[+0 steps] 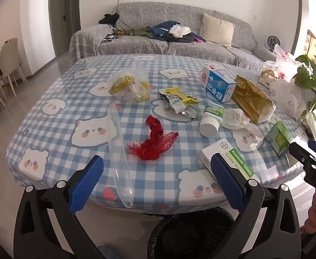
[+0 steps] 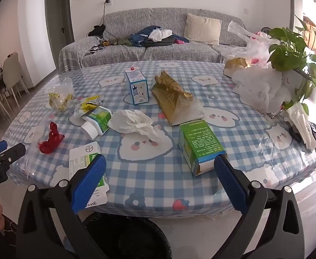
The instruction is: Collect trash
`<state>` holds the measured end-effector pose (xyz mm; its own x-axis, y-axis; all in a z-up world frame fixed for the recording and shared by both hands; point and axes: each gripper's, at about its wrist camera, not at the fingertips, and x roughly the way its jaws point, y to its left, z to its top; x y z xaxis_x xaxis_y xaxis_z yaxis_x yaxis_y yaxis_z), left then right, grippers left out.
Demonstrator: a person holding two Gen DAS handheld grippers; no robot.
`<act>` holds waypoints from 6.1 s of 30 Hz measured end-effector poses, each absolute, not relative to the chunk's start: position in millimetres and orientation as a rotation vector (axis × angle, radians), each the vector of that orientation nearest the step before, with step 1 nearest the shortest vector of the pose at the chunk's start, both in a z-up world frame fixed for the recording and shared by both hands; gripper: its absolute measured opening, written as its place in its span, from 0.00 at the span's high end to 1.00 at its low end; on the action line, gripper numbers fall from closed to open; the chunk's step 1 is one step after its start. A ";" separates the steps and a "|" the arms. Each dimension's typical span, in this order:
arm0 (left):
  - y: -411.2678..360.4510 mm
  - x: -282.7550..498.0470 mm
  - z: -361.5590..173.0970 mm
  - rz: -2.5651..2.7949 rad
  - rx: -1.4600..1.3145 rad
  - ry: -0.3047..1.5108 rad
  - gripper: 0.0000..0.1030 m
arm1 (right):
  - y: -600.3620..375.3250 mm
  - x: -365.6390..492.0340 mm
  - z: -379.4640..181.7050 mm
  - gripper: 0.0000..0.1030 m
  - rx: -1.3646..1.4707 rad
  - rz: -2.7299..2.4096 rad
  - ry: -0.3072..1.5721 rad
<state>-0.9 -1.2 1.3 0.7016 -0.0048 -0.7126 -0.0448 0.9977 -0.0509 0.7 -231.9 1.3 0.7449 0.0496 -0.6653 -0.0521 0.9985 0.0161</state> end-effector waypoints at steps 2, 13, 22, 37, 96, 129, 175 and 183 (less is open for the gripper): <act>5.1 2.4 -3.0 -0.001 -0.092 0.803 0.06 | -232.4 1.5 2.9 0.07 -0.006 0.057 0.721; 0.9 9.0 -5.2 0.034 -0.053 0.803 0.06 | -226.9 11.8 3.5 0.07 -0.012 0.041 0.715; 3.1 13.8 -8.5 0.036 -0.052 0.831 0.06 | -231.8 13.6 1.1 0.07 -0.010 0.030 0.718; 4.2 13.4 -11.7 0.039 -0.056 0.845 0.06 | -233.4 18.6 -1.2 0.07 -0.015 0.020 0.728; 5.5 12.8 -5.0 0.042 -0.068 0.824 0.06 | -231.3 15.7 4.8 0.07 -0.024 0.014 0.712; 87.2 88.2 -36.9 0.221 -0.093 0.942 0.10 | -119.1 40.5 -47.0 0.07 -0.159 0.191 0.833; 84.5 111.5 -65.6 0.217 -0.128 1.082 0.76 | -108.0 48.9 -65.5 0.41 -0.139 0.231 0.914; 81.0 97.6 -50.4 0.214 -0.131 1.050 0.76 | -110.9 42.1 -56.9 0.41 -0.132 0.226 0.896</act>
